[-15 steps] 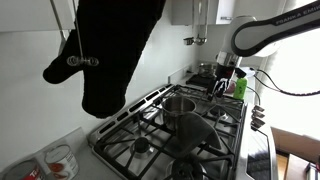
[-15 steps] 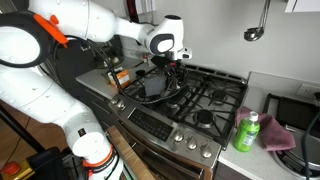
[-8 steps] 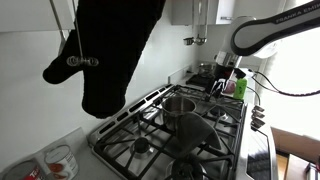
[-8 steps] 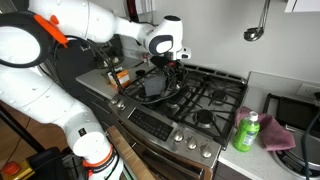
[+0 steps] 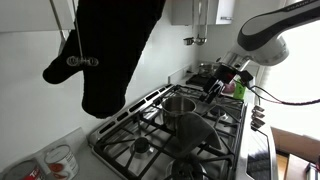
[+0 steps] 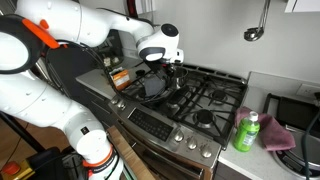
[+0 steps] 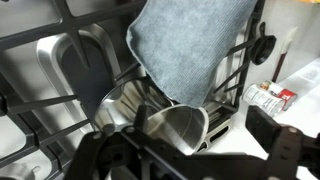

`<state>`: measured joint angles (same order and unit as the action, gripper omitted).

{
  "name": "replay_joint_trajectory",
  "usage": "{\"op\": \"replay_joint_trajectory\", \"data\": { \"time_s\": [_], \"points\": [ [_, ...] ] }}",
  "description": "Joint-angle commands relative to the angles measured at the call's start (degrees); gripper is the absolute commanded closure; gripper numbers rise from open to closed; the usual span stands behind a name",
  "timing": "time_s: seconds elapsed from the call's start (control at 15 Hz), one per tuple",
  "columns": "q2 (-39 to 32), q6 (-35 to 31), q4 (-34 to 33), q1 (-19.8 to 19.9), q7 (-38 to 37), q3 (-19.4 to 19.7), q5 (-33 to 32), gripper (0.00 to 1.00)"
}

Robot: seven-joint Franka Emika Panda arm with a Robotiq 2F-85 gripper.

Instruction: Move the silver pot forwards

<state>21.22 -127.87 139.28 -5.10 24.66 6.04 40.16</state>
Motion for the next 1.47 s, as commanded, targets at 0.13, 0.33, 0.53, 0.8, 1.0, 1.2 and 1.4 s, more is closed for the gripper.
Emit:
{"op": "replay_joint_trajectory", "data": {
  "time_s": [0.13,0.33,0.53,0.8,1.0,1.2,1.4],
  "points": [
    [5.0,4.9,6.0,-0.5,7.1,2.4,11.9,0.00],
    [3.0,7.5,6.1,0.2,7.3,1.6,13.6,0.00],
    [1.0,7.7,6.1,0.7,6.7,0.6,14.0,0.00],
    [-2.2,7.2,5.5,0.3,9.5,0.2,18.2,0.00],
    [-4.4,7.3,5.1,0.7,11.3,-0.4,21.7,0.08],
    [-6.2,7.0,4.9,1.5,11.7,-1.1,23.5,0.30],
    [-7.8,7.1,4.6,2.1,12.8,-1.3,25.7,0.59]
  ]
}}
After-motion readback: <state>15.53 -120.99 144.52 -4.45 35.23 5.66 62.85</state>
